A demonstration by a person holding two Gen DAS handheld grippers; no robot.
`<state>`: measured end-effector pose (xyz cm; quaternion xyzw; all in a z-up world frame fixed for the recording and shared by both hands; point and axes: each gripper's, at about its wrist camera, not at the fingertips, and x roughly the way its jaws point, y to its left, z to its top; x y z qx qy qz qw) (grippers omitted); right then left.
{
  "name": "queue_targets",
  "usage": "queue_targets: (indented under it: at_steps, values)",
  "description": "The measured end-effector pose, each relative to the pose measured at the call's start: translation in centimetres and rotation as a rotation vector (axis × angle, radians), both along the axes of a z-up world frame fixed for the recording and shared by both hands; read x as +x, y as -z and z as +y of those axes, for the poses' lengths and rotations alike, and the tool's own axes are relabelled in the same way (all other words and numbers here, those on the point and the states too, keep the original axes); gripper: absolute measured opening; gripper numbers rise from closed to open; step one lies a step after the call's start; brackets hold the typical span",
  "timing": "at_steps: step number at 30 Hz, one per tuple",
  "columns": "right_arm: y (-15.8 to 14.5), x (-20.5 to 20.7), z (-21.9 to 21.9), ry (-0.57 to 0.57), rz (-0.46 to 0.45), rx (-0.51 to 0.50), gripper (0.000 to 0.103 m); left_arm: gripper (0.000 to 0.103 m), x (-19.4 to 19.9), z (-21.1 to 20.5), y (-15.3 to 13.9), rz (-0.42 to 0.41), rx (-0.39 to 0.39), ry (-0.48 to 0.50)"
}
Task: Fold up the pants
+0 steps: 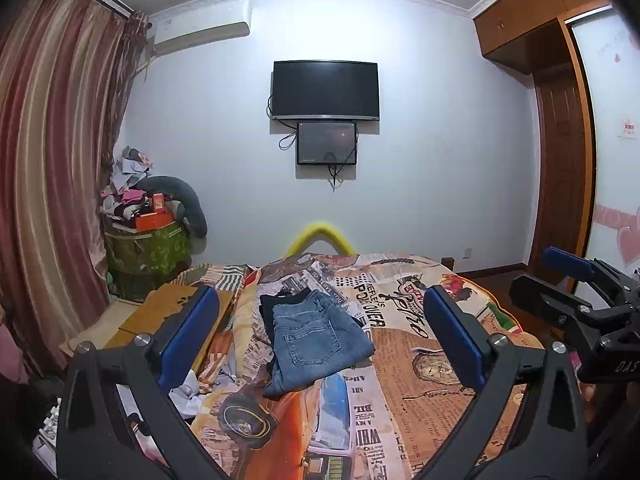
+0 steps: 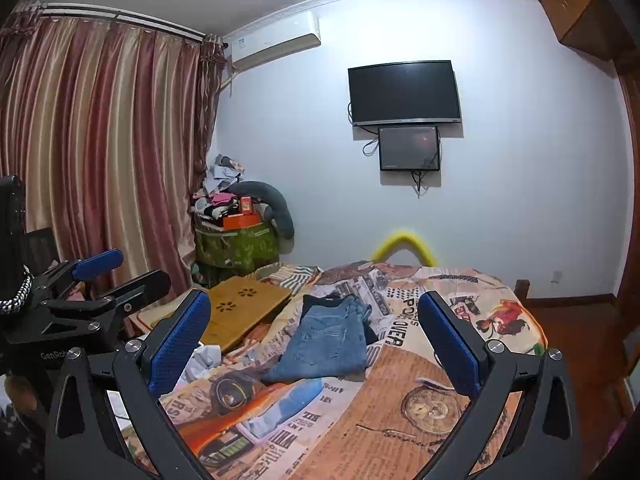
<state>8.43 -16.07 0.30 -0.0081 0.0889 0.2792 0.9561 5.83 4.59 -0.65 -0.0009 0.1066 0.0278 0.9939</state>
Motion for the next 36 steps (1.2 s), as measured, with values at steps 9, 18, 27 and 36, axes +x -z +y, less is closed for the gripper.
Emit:
queue_targets:
  at_steps: [9, 18, 27, 36]
  values:
    - [0.0, 0.0, -0.1, 0.006, 0.003, -0.004, 0.103, 0.103, 0.3, 0.1, 0.2, 0.003, -0.011, 0.011]
    - [-0.3, 0.2, -0.2, 0.009, 0.006, -0.007, 0.103, 0.103, 0.4, -0.3, 0.6, -0.002, -0.013, 0.016]
    - [-0.3, 0.1, -0.1, 0.012, 0.004, -0.012, 0.103, 0.103, 0.5, -0.3, 0.6, -0.002, -0.022, 0.015]
    - [-0.4, 0.4, -0.2, 0.013, 0.01, -0.014, 0.103, 0.103, 0.5, -1.0, 0.8, -0.001, -0.005, 0.018]
